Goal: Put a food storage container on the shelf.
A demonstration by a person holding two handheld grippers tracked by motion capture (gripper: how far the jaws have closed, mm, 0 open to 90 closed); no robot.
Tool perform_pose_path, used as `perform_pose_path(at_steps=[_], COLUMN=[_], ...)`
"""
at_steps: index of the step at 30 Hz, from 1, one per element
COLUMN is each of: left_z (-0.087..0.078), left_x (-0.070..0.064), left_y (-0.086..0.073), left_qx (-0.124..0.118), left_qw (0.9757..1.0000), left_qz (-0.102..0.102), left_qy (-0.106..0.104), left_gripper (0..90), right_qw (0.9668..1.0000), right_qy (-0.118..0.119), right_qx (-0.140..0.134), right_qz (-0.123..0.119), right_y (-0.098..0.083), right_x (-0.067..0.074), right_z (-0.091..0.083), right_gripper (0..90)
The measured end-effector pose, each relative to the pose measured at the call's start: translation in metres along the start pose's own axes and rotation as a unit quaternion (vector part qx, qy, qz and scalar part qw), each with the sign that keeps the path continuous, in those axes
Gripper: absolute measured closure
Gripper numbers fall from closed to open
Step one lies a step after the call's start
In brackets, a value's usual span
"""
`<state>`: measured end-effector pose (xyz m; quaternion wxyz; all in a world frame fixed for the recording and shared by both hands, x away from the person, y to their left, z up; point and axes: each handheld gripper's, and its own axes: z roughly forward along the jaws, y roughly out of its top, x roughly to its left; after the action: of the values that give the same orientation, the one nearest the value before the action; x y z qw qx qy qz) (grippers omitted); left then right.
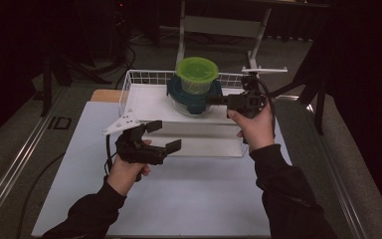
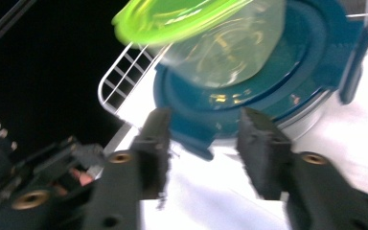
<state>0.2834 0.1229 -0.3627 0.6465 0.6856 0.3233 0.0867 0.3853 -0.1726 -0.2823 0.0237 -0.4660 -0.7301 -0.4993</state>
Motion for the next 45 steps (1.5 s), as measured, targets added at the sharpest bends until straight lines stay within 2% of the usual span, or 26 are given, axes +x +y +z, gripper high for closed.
perform_pose_path(at_steps=[2, 4, 6, 8, 10, 12, 15, 16, 18, 20, 25, 31, 39, 41, 45], left_z=[-0.002, -0.004, -0.006, -0.007, -0.009, -0.012, -0.015, -0.015, -0.019, -0.019, -0.018, -0.015, -0.012, -0.011, -0.011], left_x=[0.0, -0.001, -0.003, -0.006, -0.009, -0.011, -0.012, -0.012, -0.013, -0.013, -0.013, -0.015, -0.021, -0.022, -0.022], left_y=[0.0, -0.001, -0.002, -0.005, -0.008, -0.011, -0.018, -0.018, -0.027, -0.034, -0.053, -0.073, -0.097, -0.102, -0.112], left_qx=[-0.005, -0.009, -0.006, -0.005, -0.001, 0.0, 0.001, 0.001, 0.005, 0.013, 0.029, 0.051, 0.062, 0.07, 0.07], left_qw=[0.9998, 0.9995, 0.9995, 0.9993, 0.999, 0.999, 0.9989, 0.9989, 0.9988, 0.9986, 0.9976, 0.9962, 0.9949, 0.9943, 0.9944], left_qz=[0.008, 0.025, 0.029, 0.036, 0.041, 0.04, 0.042, 0.042, 0.04, 0.046, 0.055, 0.059, 0.059, 0.06, 0.06], left_qy=[-0.015, -0.014, -0.014, -0.014, -0.015, -0.018, -0.022, -0.022, -0.028, -0.024, -0.031, -0.037, -0.053, -0.054, -0.053], left_gripper=[1.1, 1.1, 1.1, 1.2, 1.2, 1.2, 1.2, 1.2, 1.1, 1.2, 1.2, 1.2, 1.2, 1.2, 1.2], right_qw=[0.9998, 0.9995, 0.9991, 0.9978, 0.9973, 0.9967, 0.9965, 0.9965, 0.9955, 0.9952, 0.9941, 0.9943, 0.9955, 0.9955, 0.9965], right_qy=[0.005, 0.011, 0.017, 0.04, 0.047, 0.038, 0.039, 0.039, 0.029, 0.024, 0.016, 0.011, 0.006, 0.004, 0.002], right_qx=[-0.006, -0.017, -0.019, -0.014, -0.013, -0.013, -0.018, -0.018, -0.02, -0.019, -0.02, -0.015, -0.015, -0.016, -0.018], right_qz=[-0.015, -0.024, -0.034, -0.051, -0.054, -0.071, -0.072, -0.072, -0.088, -0.093, -0.106, -0.105, -0.094, -0.094, -0.082], right_y=[-0.008, -0.018, -0.028, -0.04, -0.053, -0.066, -0.083, -0.083, -0.101, -0.109, -0.131, -0.157, -0.186, -0.188, -0.205], right_x=[0.005, 0.008, 0.011, 0.011, 0.01, 0.009, 0.005, 0.005, 0.003, 0.001, -0.007, -0.021, -0.043, -0.045, -0.056], right_z=[-0.003, -0.005, -0.006, -0.006, -0.005, -0.004, -0.003, -0.003, -0.001, 0.0, 0.004, 0.009, 0.013, 0.013, 0.013], right_gripper=[42.1, 34.2, 28.7, 21.8, 20.6, 19.3, 19.1, 19.1, 19.1, 19.2, 19.2, 19.3, 19.3, 19.3, 19.3])
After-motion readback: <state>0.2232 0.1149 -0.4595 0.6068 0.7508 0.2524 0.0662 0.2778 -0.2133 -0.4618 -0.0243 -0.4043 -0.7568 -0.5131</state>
